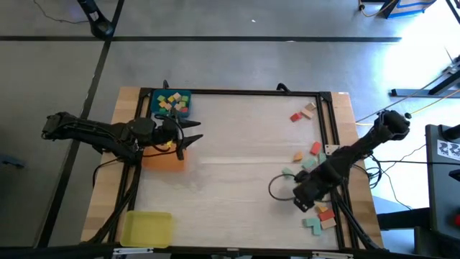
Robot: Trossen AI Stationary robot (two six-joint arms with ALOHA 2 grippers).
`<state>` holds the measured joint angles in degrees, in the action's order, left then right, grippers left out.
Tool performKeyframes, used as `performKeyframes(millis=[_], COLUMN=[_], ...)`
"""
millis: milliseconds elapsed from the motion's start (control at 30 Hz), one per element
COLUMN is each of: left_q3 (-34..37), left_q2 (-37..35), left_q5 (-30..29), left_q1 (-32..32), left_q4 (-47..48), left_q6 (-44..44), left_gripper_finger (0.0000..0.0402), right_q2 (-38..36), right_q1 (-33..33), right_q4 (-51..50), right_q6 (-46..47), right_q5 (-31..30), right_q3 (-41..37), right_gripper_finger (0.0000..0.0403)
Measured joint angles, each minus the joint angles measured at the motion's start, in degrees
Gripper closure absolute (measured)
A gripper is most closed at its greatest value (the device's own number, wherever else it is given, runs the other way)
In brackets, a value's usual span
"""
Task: Sort blocks by size
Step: Put the yellow cube block into the blue bin
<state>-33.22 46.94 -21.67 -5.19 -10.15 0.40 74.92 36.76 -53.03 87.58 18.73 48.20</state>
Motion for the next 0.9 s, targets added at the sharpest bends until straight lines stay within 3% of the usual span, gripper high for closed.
performKeyframes(millis=[200, 633, 900], left_q3=[0.0, 0.0, 0.0], left_q2=[0.0, 0.0, 0.0], left_q5=[0.0, 0.0, 0.0], left_q1=[0.0, 0.0, 0.0], left_q4=[0.1, 0.3, 0.6], left_q6=[0.3, 1.7, 1.3], left_gripper_finger=[0.0196, 0.0196, 0.0196], right_q2=[2.6, 9.8, 10.9], right_q1=[5.4, 5.6, 5.6], right_q4=[-0.3, -3.0, 4.6], right_q6=[8.5, 6.7, 6.5], right_q5=[0.9, 7.3, 10.9], right_q3=[-0.3, -0.5, -6.4], right_gripper_finger=[0.0164, 0.0164, 0.0164])
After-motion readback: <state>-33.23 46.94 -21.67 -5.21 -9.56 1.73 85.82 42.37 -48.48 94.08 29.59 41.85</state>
